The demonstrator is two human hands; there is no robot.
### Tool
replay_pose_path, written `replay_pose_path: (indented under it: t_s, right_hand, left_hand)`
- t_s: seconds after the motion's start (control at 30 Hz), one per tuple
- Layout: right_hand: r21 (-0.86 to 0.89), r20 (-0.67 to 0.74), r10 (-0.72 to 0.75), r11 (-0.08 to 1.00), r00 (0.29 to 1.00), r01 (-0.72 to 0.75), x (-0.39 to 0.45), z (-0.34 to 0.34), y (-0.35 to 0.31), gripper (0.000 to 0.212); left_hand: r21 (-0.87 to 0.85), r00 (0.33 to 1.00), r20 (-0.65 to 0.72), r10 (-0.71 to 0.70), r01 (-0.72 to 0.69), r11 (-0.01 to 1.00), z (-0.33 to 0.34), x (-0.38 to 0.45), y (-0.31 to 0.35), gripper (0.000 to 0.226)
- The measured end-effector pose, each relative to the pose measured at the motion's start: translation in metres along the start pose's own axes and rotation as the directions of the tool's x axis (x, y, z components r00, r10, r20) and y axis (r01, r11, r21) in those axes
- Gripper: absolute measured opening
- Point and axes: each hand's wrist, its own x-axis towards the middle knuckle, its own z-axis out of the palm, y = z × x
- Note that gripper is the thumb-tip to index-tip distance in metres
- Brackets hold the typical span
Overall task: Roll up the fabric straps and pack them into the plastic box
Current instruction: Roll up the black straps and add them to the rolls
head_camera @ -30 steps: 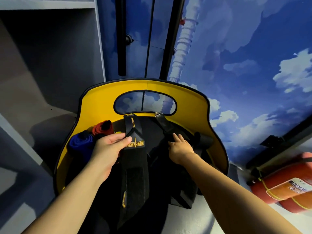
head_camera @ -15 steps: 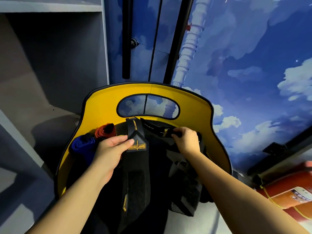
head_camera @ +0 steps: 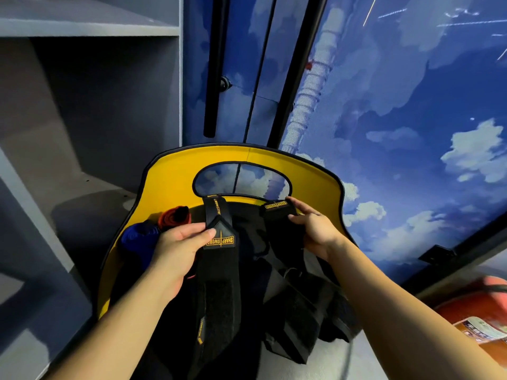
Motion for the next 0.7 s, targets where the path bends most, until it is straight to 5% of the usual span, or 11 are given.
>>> replay_pose_path:
  t_s: [0.33,0.57,0.7]
  right_hand:
    - [0.004,-0.097,-0.082,0.997,0.992,0.083,-0.002,-0.001,0.007,0.056]
    - [-0.075,-0.313,-0.154,0.988,0.937,0.137,-0.01,0.013,-0.003,0.016]
    - [-0.091,-0.34,-0.211,0.977,0.917,0.191,-0.015,0.013,-0.018,0.043]
  left_hand:
    - [-0.007,1.0,-0.004,0.016,-0.016,1.0,0.001,0.0,0.005,0.038]
    - [-0.004,0.999,0.008,0.032,-0.032,0.999,0.004,-0.007,0.01,0.035]
    - [0.007,0.997,0.033,0.063,-0.064,0.998,0.005,-0.014,0.013,0.036]
